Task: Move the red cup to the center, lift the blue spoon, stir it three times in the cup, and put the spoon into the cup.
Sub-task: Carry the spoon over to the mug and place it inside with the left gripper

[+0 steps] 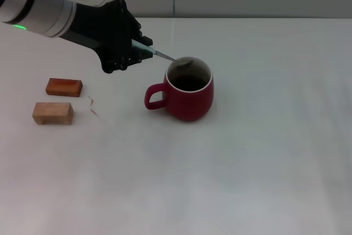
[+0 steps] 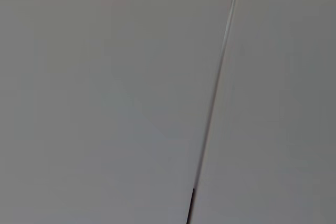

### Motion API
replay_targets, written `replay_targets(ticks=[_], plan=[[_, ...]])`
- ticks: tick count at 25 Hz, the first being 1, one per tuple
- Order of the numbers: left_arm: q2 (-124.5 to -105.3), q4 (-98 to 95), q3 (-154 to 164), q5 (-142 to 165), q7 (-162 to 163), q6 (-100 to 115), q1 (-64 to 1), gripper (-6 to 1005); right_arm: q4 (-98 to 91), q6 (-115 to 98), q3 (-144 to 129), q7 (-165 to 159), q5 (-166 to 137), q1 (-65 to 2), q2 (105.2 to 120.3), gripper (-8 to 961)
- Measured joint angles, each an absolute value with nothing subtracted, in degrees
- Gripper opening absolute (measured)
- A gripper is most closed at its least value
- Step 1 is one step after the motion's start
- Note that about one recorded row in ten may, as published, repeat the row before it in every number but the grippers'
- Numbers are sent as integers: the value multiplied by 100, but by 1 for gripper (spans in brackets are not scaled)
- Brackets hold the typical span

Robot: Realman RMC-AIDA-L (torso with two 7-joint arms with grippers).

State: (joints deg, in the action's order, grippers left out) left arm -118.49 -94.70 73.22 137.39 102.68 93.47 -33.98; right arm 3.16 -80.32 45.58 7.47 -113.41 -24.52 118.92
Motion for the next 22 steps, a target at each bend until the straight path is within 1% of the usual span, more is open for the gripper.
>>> replay_targets(ticks=[8,22], plan=[[-11862,-9437,7727,14327,10376,9378,-3797,135,371,-8039,4544,747,-11354,-2334,11909,695],[-11875,-9229,8329,15020,10365,9413,-4220,135,396,-8135,4535,747,-11363,-2241,11918,694]])
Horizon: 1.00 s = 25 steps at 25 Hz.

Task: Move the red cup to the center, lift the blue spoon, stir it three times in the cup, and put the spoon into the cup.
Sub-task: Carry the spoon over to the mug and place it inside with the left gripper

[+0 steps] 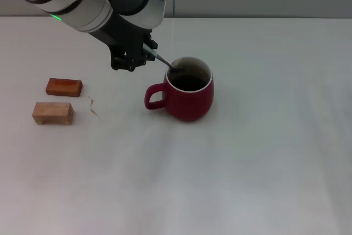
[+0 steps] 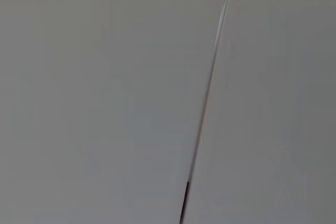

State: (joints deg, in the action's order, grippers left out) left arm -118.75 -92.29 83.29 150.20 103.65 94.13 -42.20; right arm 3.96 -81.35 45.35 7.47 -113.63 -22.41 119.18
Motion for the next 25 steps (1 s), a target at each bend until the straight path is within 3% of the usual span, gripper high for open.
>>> replay_targets(ticks=[25], plan=[[-11909,-8665,9155,15159,10432,9151,-4680,134,414,-8112,4395,747,-11375,-2214,11932,695]])
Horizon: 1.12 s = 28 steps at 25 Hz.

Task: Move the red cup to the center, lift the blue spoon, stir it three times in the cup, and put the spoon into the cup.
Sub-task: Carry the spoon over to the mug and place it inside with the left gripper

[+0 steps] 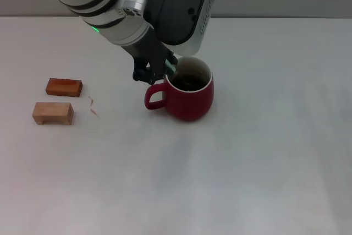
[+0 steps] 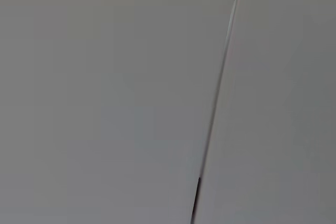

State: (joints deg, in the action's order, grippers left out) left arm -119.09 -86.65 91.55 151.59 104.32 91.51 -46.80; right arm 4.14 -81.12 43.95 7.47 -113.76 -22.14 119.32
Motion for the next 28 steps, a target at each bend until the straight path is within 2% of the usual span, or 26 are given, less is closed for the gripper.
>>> replay_targets(ticks=[28], plan=[[-11909,-8254,9613,15098,10442,8410,-4729,134,617,-8135,4271,747,-11373,-1980,11956,696]])
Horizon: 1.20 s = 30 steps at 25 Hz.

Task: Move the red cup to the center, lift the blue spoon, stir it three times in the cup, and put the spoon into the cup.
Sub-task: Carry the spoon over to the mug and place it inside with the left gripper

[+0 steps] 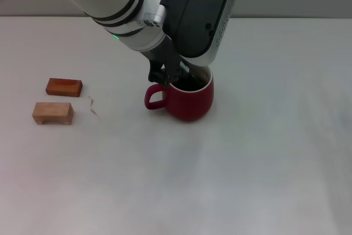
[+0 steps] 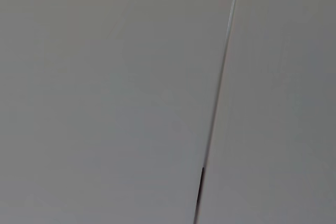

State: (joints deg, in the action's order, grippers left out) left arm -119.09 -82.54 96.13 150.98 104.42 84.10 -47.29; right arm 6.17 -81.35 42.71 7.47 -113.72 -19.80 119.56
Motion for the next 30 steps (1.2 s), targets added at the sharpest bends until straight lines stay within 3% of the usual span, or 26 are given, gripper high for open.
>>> replay_targets(ticks=[30], plan=[[-11882,-8701,9378,15382,10436,8973,-4413,134,748,-8045,4227,756,-11373,-2022,11938,696]])
